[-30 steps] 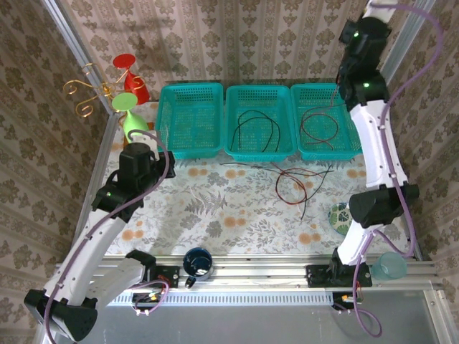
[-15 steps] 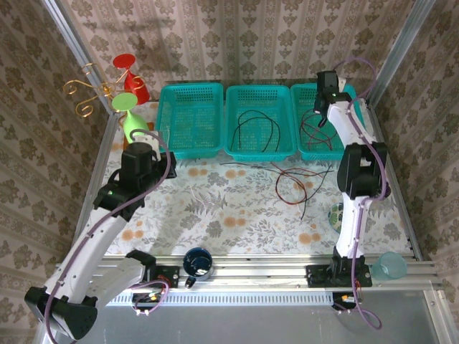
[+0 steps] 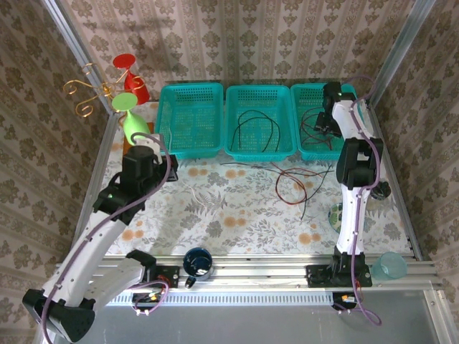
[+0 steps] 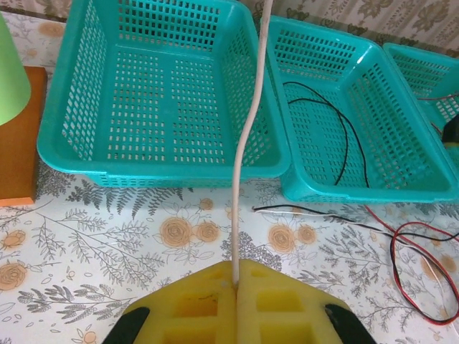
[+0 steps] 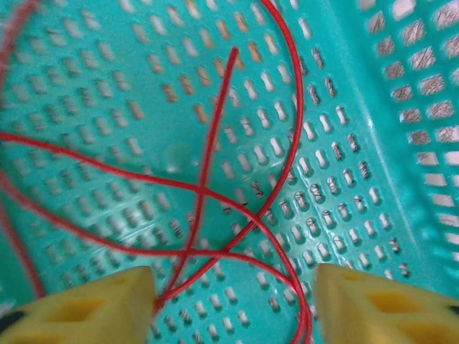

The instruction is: Untangle the cables

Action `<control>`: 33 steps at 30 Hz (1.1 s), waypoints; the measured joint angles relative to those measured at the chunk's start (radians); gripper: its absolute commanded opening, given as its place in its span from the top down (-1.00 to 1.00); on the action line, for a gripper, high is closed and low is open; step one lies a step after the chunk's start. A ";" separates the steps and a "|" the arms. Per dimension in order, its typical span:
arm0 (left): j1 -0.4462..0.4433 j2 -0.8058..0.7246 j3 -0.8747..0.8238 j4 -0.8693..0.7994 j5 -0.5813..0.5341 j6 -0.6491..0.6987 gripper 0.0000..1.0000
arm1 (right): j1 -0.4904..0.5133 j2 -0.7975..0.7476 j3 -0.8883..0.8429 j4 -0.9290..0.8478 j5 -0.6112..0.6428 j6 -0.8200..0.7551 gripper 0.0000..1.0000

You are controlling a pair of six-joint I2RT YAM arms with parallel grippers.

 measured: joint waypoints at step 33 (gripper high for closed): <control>0.001 0.483 1.001 -0.040 0.029 0.440 1.00 | -0.010 -0.739 -0.591 0.217 -0.320 0.117 -1.00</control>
